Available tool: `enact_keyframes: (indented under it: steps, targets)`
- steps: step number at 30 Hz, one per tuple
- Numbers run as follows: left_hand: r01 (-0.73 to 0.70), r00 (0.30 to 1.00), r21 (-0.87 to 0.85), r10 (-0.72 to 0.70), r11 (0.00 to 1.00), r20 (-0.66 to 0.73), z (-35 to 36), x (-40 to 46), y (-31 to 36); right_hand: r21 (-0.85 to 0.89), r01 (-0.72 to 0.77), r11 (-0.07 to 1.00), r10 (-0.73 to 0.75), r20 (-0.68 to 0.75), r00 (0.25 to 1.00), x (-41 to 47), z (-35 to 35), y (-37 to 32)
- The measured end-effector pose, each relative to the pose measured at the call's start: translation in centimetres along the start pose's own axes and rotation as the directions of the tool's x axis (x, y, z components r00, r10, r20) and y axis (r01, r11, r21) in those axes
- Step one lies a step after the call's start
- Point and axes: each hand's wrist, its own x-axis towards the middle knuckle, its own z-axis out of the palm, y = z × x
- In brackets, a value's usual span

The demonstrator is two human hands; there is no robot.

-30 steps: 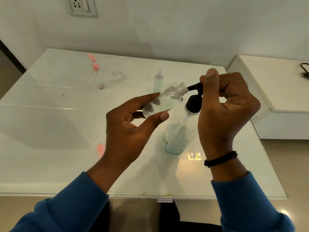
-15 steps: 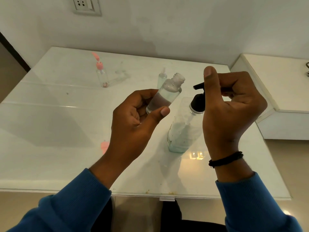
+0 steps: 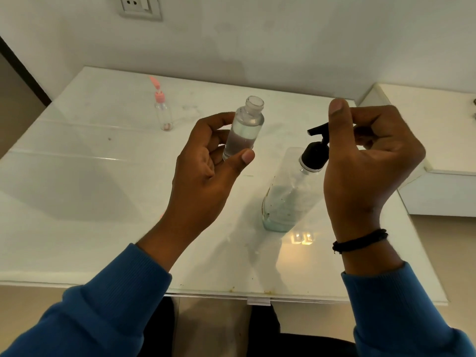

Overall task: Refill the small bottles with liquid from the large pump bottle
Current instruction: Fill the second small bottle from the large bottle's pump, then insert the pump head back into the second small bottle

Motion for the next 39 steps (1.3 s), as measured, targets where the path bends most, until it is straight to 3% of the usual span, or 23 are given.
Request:
enact_keyframes:
  steps: [2,6,9,12,16,21,23,26,30,32,36,39]
  targets:
    - [-0.030,1.000,0.056,0.030,0.998,-0.006,-0.4,0.3,0.0,-0.060,0.046,0.997,-0.048,-0.018,0.999,0.3,-0.1,-0.1]
    - [-0.031,0.999,0.099,0.035,0.995,-0.038,-1.2,0.6,0.1,-0.170,0.280,0.945,-0.290,-0.033,0.956,0.7,-0.1,-2.0]
    - [-0.001,0.998,0.088,0.007,0.996,-0.067,-2.0,0.8,0.0,-0.117,0.426,0.897,-0.434,-0.051,0.899,0.1,0.7,-4.3]
    - [0.018,0.992,0.142,0.000,0.990,-0.126,-3.3,1.2,-0.2,0.050,0.487,0.872,-0.488,-0.002,0.873,-1.7,2.0,-5.9]
    - [0.053,0.975,0.184,-0.011,0.981,-0.220,-5.2,1.6,-0.6,0.246,0.269,0.931,-0.322,0.210,0.923,-4.9,4.0,-6.4]
    - [0.085,0.967,0.171,-0.039,0.982,-0.253,-6.6,2.0,-1.5,0.137,-0.030,0.990,-0.034,0.444,0.895,-8.7,6.9,-4.1]
    - [0.097,0.965,0.173,-0.050,0.980,-0.256,-6.6,2.0,-1.7,0.015,-0.098,0.995,0.071,0.578,0.813,-9.8,7.9,-3.0]
    - [0.122,0.965,0.157,-0.080,0.980,-0.251,-6.4,2.0,-1.9,-0.157,-0.091,0.983,0.180,0.768,0.615,-11.4,8.7,-1.5]
    - [0.144,0.962,0.156,-0.101,0.977,-0.253,-6.3,2.0,-2.1,-0.168,0.082,0.982,0.134,0.938,0.320,-13.6,8.9,-1.2]
    - [0.159,0.960,0.162,-0.114,0.974,-0.255,-6.2,1.9,-2.2,-0.101,0.184,0.978,0.061,0.975,0.215,-14.5,8.9,-1.4]
    - [0.161,0.961,0.167,-0.116,0.973,-0.253,-6.1,1.9,-2.5,-0.012,0.354,0.935,-0.022,0.995,0.094,-15.4,9.1,-1.9]
    - [0.163,0.961,0.178,-0.115,0.970,-0.251,-5.9,1.8,-2.5,0.002,0.433,0.901,-0.036,0.997,0.070,-15.6,9.2,-1.8]
